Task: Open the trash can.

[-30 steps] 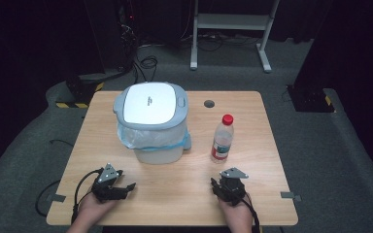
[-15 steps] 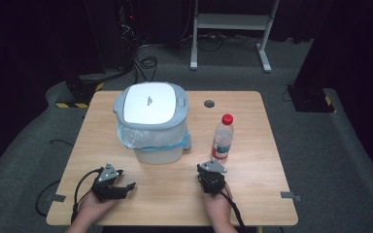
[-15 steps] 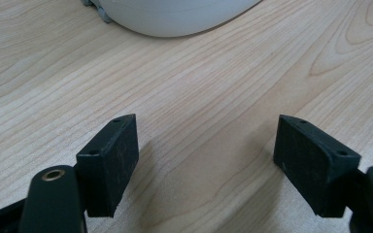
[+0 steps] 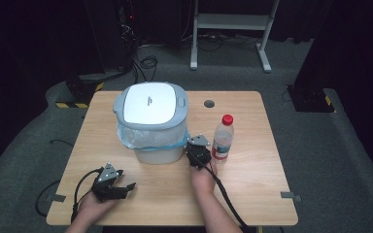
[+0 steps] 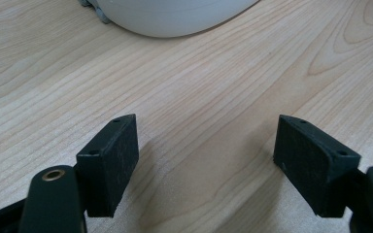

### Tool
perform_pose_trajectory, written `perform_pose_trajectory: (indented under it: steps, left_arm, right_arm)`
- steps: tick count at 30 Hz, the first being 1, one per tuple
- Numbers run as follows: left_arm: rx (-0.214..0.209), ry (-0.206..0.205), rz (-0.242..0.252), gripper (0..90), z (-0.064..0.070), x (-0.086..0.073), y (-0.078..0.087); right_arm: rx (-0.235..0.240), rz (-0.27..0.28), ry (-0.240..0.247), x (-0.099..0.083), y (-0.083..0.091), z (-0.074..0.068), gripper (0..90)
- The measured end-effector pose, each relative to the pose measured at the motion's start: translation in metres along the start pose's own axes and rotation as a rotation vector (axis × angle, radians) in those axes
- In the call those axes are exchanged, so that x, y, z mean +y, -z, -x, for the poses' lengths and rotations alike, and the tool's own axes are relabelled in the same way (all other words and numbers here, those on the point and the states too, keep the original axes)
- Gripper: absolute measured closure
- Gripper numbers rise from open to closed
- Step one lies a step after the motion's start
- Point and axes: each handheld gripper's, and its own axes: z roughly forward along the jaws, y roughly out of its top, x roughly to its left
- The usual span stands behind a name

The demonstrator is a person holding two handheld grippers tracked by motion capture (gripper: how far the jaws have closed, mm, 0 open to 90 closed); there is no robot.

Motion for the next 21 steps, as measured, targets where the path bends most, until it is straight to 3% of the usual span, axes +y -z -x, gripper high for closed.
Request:
perform_pose_trajectory:
  steps: [8, 21]
  left_arm:
    - [0.000, -0.001, 0.000, 24.4, 0.000, 0.000, 0.000]
    - [0.000, -0.007, -0.004, 24.5, 0.000, 0.000, 0.000]
  right_arm:
    - [0.010, -0.035, 0.024, 0.001, -0.014, -0.001, 89.1]
    - [0.045, -0.055, 0.087, -0.007, -0.003, -0.010, 90.0]
